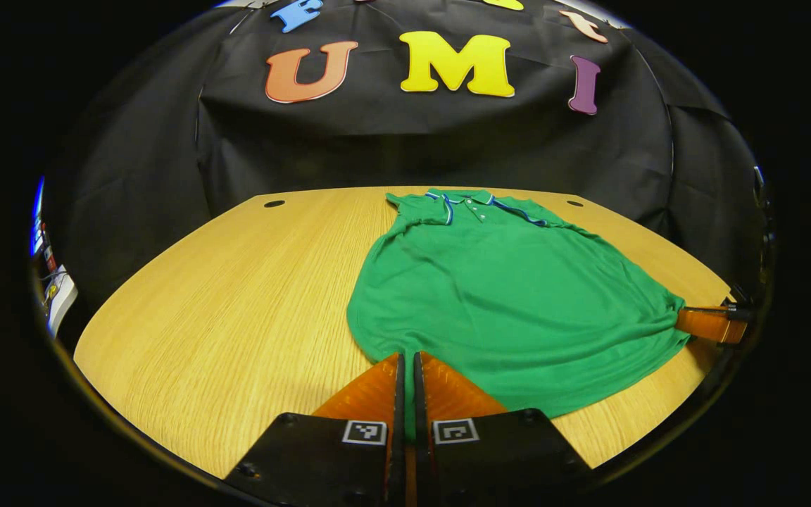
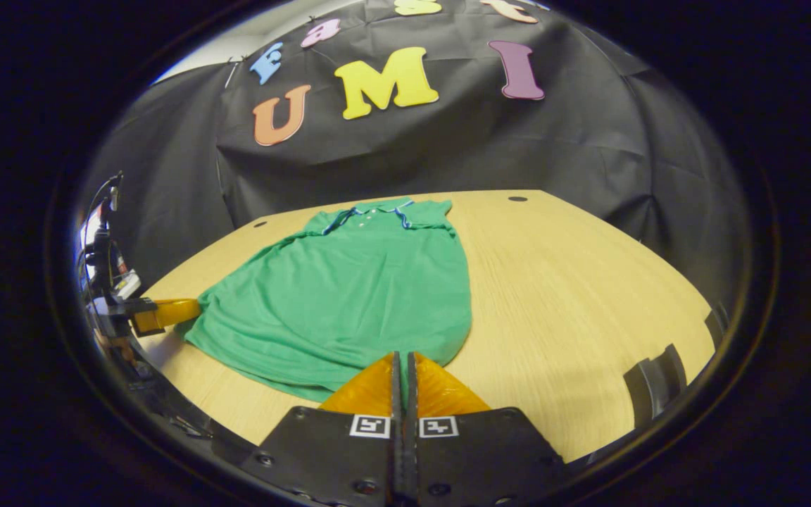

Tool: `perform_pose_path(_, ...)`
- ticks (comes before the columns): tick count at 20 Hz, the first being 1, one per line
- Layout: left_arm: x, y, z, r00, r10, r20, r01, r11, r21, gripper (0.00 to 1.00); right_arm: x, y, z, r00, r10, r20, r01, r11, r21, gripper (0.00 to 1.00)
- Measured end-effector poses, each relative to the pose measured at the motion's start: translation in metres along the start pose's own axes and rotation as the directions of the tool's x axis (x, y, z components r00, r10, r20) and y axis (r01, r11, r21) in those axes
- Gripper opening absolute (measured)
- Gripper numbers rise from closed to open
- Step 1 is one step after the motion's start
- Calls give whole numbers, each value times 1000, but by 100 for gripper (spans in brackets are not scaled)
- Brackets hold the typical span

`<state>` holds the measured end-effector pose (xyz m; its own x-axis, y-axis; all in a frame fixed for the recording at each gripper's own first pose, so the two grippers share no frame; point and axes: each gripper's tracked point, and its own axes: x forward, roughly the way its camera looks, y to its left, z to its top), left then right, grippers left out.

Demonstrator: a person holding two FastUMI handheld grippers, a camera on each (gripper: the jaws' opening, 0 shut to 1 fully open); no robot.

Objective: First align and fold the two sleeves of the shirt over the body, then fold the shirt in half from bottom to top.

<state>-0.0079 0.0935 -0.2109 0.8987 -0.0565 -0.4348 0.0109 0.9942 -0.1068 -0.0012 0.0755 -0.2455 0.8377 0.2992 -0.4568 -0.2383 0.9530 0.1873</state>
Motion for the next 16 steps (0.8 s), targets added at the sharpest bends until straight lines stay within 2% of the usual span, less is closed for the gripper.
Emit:
perform_pose_path(4,-10,-6,29,999,-15,40,16,999,-31,12,-6,-7,18,1000,3,29,-3,1000,-18,0)
perform_pose_path(7,-16,-8,55,997,-10,76,11,1000,-19,11,-10,-8,41,998,15,58,-15,1000,-4,1)
perform_pose_path(10,-10,-11,75,996,-3,89,4,1000,-2,11,-7,-12,67,996,30,84,-30,1000,-5,1)
perform_pose_path(13,1,-20,95,994,-34,106,39,998,-44,11,3,-17,93,994,36,103,-34,999,-26,0)
perform_pose_path(14,7,-20,101,994,-30,109,35,998,-44,11,7,-21,104,993,32,114,-28,999,-31,2)
perform_pose_path(16,17,-11,104,995,-4,102,8,999,-38,11,13,-20,120,991,47,125,-44,999,-26,0)
